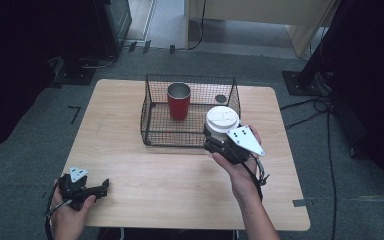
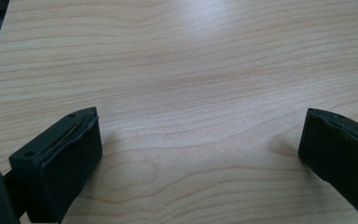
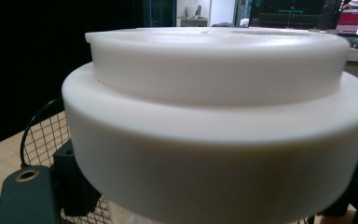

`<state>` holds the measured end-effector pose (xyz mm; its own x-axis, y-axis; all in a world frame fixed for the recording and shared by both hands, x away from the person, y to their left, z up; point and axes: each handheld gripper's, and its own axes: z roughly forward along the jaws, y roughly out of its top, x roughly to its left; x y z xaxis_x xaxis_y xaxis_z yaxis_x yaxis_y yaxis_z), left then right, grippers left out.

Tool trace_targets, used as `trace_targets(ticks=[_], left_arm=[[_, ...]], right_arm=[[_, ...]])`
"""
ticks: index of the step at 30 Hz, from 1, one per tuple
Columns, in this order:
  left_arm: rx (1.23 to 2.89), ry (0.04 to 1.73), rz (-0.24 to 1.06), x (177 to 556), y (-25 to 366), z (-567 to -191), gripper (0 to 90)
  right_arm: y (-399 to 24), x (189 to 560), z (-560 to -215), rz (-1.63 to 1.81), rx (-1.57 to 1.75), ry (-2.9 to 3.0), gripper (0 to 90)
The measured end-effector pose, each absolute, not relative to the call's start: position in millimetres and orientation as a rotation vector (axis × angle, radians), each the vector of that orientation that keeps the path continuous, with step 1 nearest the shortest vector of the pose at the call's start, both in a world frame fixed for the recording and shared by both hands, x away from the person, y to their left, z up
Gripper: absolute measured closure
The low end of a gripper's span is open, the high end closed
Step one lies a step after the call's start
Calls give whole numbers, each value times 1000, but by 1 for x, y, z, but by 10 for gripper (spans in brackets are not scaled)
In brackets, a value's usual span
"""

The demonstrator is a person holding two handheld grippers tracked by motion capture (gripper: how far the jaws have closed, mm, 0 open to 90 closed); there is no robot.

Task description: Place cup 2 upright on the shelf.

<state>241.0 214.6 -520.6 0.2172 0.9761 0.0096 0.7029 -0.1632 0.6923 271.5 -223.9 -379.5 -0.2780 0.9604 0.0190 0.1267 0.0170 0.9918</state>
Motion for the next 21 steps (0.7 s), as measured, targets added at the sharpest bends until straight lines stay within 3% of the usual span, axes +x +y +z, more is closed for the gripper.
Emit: trace_targets(ticks=[21], left_arm=[[1935, 1546, 634, 241, 215, -521, 0]], right_arm=[[-217, 303, -364, 1423, 1168, 1413, 162]])
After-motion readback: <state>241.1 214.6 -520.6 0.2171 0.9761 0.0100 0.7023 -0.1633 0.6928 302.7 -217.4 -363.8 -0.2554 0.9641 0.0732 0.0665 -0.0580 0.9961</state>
